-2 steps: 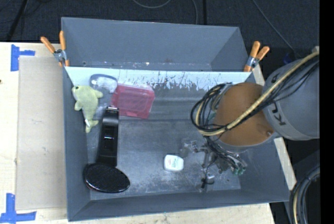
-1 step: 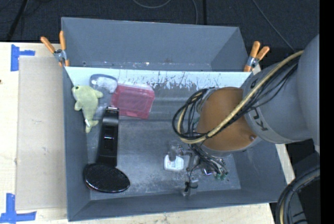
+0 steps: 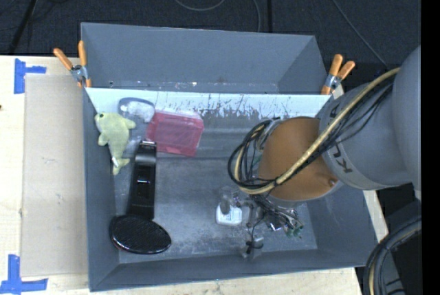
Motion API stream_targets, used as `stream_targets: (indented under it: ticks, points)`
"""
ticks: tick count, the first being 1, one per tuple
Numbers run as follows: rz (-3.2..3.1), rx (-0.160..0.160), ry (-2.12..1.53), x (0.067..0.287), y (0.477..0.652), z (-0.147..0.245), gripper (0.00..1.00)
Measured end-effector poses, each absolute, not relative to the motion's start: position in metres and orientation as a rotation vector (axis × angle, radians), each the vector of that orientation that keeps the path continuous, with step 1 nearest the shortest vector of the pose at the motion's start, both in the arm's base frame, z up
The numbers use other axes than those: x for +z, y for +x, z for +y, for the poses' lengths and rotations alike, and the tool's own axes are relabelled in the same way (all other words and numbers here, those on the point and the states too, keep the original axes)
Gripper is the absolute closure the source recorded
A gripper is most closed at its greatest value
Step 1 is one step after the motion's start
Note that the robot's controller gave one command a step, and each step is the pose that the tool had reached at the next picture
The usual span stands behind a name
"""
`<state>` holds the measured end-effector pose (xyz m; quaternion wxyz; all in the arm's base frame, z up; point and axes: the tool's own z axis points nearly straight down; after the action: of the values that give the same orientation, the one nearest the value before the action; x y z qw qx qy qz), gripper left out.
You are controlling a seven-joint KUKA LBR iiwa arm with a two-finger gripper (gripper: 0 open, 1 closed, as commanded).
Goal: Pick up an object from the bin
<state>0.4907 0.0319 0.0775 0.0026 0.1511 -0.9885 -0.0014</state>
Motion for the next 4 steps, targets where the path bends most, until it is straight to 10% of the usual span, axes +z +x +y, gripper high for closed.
stream_targets:
  ticks: [1,2,4]
  points:
    - [-3.129,-0.011,0.084,0.0713,0.4917,-0.0065,1.0]
    - [-3.13,-0.009,-0.006,0.0696,0.4924,-0.0149,0.0]
    - [-3.127,-0.009,-0.091,0.0694,0.497,-0.0119,0.0]
